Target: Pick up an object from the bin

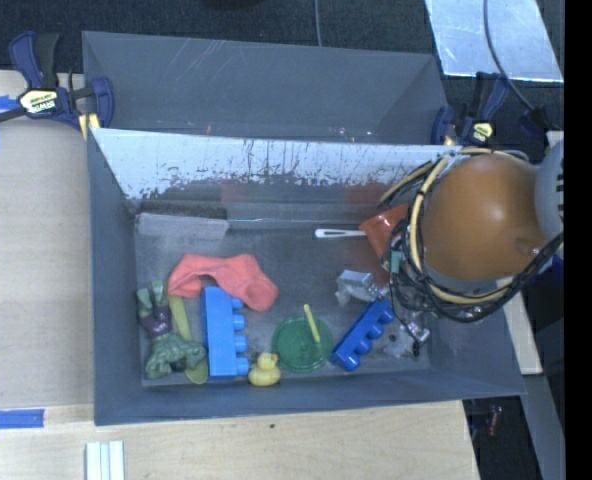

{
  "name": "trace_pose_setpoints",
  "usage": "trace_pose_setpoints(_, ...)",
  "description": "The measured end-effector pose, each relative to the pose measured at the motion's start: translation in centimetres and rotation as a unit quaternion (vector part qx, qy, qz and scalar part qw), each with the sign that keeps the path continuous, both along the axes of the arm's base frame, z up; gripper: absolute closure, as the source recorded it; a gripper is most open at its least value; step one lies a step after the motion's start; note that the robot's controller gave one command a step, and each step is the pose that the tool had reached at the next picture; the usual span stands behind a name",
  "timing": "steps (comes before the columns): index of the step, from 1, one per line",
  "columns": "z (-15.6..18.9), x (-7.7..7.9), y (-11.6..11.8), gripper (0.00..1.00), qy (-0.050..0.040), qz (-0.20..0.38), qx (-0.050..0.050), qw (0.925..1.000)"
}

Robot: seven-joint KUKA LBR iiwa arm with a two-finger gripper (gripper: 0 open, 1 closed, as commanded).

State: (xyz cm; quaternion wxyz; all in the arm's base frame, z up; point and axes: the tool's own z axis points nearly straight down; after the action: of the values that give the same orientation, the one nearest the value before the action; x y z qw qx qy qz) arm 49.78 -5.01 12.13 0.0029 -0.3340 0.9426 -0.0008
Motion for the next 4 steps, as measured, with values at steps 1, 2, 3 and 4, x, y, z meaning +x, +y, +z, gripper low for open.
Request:
trace_pose_setpoints(1,-4.2,2.3,-3.1,0.00,-0.0029,0.093,0.000,0.9957)
trace_pose_setpoints(2,-5.1,2.1,-3.3,1.00,-0.0018,0.122,-0.001,0.9925)
trace_pose_setpoints(3,-5.1,2.1,-3.3,1.00,-0.0017,0.122,-0.001,0.9925)
trace_pose_setpoints(4,-2.7,1.8,-3.2,1.00,0.0019,0.122,0.001,0.9925)
